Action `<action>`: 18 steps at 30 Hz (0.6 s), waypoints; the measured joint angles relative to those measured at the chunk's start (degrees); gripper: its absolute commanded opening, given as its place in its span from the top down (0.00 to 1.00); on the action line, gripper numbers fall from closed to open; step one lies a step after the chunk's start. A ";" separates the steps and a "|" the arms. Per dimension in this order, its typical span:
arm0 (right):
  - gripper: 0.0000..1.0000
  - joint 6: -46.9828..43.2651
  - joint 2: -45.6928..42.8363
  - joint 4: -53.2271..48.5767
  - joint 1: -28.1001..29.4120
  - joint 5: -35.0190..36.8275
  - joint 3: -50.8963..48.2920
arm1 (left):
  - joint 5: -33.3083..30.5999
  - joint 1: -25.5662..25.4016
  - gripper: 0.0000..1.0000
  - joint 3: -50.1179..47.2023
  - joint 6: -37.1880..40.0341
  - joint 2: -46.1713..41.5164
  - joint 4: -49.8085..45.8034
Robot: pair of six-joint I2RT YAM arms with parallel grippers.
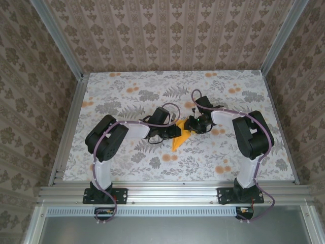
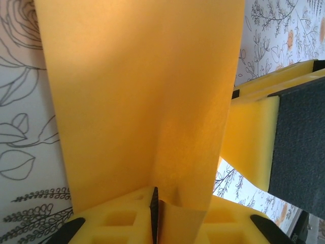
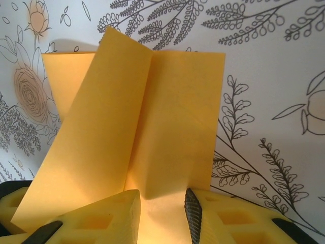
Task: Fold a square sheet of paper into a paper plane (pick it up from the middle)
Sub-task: Fourth fold the wing at the center of the table.
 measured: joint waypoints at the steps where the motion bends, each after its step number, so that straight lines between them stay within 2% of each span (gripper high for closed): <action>1: 0.64 -0.11 0.00 0.00 0.00 -0.04 0.00 | -0.02 0.00 0.82 0.00 0.00 0.00 -0.04; 11: 0.61 -1.64 -3.76 -0.33 -0.02 -0.02 0.15 | -0.46 0.04 0.90 0.00 0.20 0.17 -1.03; 18: 0.62 -1.62 -5.90 0.42 0.24 -2.21 0.15 | -0.35 0.07 0.92 0.04 0.20 0.42 -1.01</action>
